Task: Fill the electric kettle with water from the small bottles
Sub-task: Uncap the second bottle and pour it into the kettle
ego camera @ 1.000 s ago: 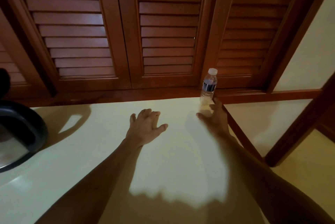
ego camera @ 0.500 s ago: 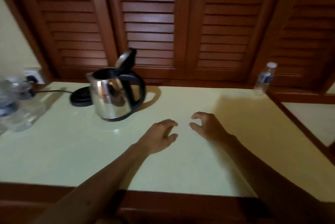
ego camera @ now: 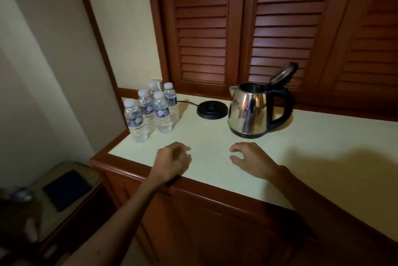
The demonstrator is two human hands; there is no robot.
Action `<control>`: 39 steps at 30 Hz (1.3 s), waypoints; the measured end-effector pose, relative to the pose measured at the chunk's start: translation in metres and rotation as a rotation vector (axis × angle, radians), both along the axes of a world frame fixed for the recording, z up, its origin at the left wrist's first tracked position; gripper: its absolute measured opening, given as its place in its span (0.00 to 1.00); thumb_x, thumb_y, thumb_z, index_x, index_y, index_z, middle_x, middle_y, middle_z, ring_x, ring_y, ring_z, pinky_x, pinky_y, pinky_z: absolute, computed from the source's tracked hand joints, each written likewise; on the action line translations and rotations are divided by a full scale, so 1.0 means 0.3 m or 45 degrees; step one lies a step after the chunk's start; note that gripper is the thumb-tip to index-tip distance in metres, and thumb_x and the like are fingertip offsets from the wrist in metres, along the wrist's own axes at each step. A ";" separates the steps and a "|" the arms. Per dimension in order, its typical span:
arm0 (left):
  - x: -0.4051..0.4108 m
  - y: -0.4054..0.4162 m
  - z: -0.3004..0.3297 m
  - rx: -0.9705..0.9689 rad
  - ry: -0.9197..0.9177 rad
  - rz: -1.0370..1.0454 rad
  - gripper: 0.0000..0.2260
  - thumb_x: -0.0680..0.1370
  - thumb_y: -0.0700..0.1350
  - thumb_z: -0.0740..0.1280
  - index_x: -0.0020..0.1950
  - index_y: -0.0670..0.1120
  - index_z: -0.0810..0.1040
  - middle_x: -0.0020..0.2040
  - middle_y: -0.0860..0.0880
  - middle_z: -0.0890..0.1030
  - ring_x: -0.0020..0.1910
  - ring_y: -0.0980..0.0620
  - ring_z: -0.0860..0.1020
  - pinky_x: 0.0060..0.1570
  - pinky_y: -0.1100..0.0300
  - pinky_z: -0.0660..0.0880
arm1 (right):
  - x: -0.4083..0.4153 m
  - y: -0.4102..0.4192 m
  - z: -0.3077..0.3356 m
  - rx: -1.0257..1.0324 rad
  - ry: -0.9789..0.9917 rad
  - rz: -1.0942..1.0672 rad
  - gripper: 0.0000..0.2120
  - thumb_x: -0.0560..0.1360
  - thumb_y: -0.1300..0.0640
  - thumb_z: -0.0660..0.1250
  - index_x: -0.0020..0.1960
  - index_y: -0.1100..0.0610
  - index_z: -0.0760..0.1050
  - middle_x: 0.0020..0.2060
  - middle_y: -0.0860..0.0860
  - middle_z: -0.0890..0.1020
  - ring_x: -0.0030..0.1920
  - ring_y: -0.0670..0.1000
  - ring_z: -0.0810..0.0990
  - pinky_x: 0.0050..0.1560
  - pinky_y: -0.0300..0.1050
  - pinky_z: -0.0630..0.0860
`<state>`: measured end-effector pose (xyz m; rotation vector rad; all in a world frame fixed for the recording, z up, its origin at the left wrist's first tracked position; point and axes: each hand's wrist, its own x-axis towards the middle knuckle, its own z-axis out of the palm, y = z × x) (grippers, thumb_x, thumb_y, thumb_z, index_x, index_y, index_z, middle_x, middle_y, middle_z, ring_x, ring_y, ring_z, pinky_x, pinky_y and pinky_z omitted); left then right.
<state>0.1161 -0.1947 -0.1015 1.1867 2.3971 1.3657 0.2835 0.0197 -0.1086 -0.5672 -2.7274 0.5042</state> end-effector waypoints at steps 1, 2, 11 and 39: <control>-0.039 -0.036 0.001 0.022 0.018 0.095 0.04 0.77 0.39 0.69 0.50 0.45 0.81 0.48 0.53 0.85 0.39 0.61 0.82 0.38 0.76 0.74 | -0.032 -0.020 0.000 -0.003 -0.011 0.025 0.17 0.75 0.48 0.65 0.61 0.54 0.76 0.59 0.48 0.80 0.59 0.47 0.77 0.61 0.46 0.74; -0.077 -0.068 0.000 0.048 0.023 0.205 0.04 0.77 0.39 0.69 0.51 0.44 0.81 0.47 0.54 0.84 0.41 0.61 0.81 0.39 0.78 0.71 | -0.058 -0.038 0.001 -0.010 -0.020 0.042 0.17 0.75 0.47 0.65 0.61 0.54 0.76 0.58 0.48 0.80 0.58 0.46 0.77 0.61 0.46 0.74; -0.362 -0.199 -0.014 0.119 -0.166 0.696 0.29 0.73 0.45 0.76 0.71 0.44 0.68 0.68 0.41 0.75 0.57 0.47 0.77 0.55 0.49 0.78 | -0.132 -0.056 -0.009 -0.057 0.021 0.036 0.16 0.74 0.47 0.68 0.57 0.55 0.78 0.56 0.47 0.80 0.55 0.45 0.77 0.58 0.40 0.73; 0.045 0.223 -0.016 0.232 -0.509 -0.213 0.26 0.65 0.40 0.81 0.61 0.50 0.79 0.51 0.51 0.86 0.49 0.51 0.85 0.53 0.47 0.82 | -0.164 -0.106 0.293 -0.172 0.507 0.025 0.14 0.76 0.44 0.64 0.50 0.54 0.79 0.37 0.45 0.80 0.38 0.42 0.79 0.38 0.36 0.74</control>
